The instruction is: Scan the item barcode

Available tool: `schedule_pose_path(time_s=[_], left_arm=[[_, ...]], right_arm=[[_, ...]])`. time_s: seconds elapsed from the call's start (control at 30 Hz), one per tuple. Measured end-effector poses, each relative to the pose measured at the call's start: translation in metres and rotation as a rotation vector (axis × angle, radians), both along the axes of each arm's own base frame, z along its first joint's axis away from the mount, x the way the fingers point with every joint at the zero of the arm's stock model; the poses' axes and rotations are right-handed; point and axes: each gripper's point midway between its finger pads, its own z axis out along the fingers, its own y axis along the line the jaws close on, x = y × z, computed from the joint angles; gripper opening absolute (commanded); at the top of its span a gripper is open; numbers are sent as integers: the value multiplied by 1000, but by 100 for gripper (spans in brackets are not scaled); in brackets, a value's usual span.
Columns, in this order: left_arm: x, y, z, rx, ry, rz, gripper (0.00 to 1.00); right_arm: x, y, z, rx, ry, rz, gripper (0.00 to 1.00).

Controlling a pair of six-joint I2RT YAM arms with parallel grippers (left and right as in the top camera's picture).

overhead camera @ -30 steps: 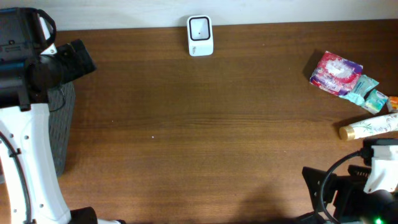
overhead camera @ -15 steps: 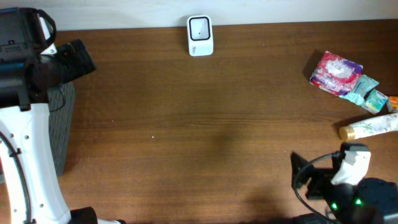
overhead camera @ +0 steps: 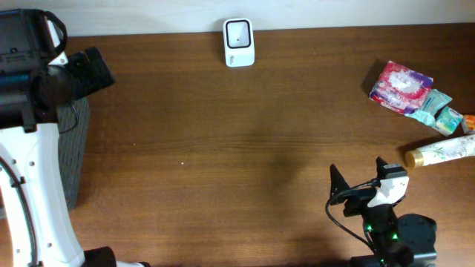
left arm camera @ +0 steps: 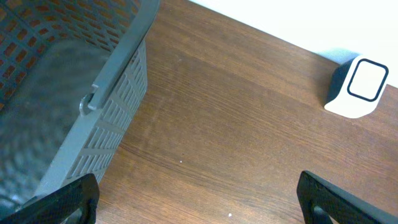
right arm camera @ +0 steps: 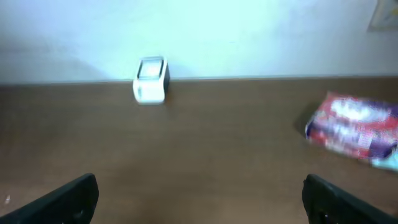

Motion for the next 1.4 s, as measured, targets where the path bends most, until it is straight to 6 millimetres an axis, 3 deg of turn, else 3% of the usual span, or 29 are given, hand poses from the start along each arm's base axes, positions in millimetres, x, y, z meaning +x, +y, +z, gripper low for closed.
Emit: schedule_pose_path(time_s=[0.37, 0.6, 0.73, 0.8, 0.93, 1.07, 1.4], left_arm=[[0, 0, 0, 0, 0, 0, 99], [0, 0, 0, 0, 0, 0, 99], [0, 0, 0, 0, 0, 0, 99], [0, 0, 0, 0, 0, 0, 99], [0, 0, 0, 0, 0, 0, 99], [0, 0, 0, 0, 0, 0, 99], [0, 0, 0, 0, 0, 0, 99]], right_arm=[[9, -5, -17, -15, -126, -22, 99], [14, -16, -8, -23, -200, -68, 99], [22, -16, -29, -27, -221, -68, 99], [24, -17, -28, -26, -244, -69, 99], [25, -18, -36, -28, -224, -77, 99], [24, -21, -62, -34, -120, -91, 99], [25, -30, -63, -44, -115, -142, 98]])
